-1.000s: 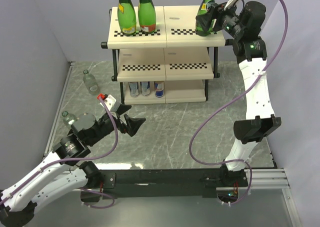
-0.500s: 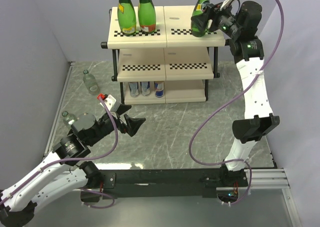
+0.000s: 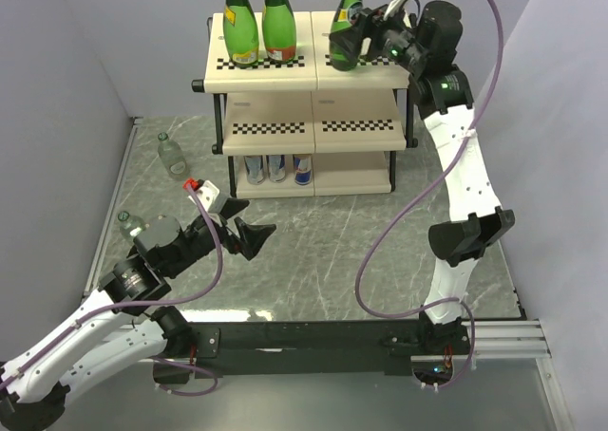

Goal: Place and organize the beverage onto the shelf
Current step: Adjust the drink on the shelf.

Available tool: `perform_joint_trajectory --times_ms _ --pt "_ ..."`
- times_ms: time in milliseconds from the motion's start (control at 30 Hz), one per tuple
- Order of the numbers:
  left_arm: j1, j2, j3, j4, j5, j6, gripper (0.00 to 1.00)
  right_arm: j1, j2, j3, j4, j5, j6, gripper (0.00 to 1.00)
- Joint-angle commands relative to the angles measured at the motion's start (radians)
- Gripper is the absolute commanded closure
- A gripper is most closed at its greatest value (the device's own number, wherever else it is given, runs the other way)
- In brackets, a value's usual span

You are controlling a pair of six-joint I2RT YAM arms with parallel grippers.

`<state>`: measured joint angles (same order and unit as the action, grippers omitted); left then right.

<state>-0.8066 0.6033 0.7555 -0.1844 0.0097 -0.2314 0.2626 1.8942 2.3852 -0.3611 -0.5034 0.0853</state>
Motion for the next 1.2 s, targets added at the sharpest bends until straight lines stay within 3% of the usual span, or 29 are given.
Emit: perform_joint_trajectory --times_ms 0,600,867,1167 --pt "0.003 -0.014 0.011 0.02 -0.007 -0.014 0.05 0.038 0.017 0.086 0.08 0.022 0.01 0.54" --pt "0.003 -0.031 0.01 0.005 -0.007 -0.019 0.05 0.115 0.082 0.144 0.114 0.063 -0.013 0.55" --pt "0.003 -0.037 0.001 0.007 -0.033 -0.019 0.05 0.122 0.088 0.144 0.114 0.074 -0.024 0.52" --pt "0.003 -0.037 -0.002 0.011 -0.03 -0.019 0.05 0.122 0.078 0.134 0.108 0.098 -0.03 0.3"
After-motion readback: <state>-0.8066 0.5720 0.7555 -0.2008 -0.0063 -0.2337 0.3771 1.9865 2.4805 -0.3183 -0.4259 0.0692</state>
